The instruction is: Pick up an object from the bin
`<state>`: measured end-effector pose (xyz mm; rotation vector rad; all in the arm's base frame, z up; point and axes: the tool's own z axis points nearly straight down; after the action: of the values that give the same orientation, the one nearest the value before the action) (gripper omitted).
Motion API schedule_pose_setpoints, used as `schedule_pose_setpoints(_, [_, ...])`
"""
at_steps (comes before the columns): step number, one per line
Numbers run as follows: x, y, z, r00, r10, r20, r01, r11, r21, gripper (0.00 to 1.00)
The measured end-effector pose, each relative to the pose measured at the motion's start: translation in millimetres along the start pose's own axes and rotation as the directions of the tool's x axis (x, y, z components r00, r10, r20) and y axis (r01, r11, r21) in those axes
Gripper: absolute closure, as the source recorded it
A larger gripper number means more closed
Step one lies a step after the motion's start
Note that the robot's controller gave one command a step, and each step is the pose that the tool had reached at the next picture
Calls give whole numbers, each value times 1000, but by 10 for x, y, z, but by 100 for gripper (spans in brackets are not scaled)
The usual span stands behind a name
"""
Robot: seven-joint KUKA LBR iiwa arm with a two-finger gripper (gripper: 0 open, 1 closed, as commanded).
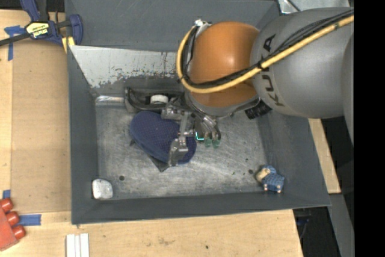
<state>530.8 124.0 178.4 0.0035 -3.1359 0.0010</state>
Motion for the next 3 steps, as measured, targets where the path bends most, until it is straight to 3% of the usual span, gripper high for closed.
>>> schedule_pose_setpoints(1, [-120,-204,972,954,300,22,-300,954,-13,0])
schedule_pose_setpoints(2, [-154,-218,925,952,303,33,-302,953,-17,100])
schedule_pose_setpoints(3, [-212,-204,-385,951,308,15,-308,951,-8,100])
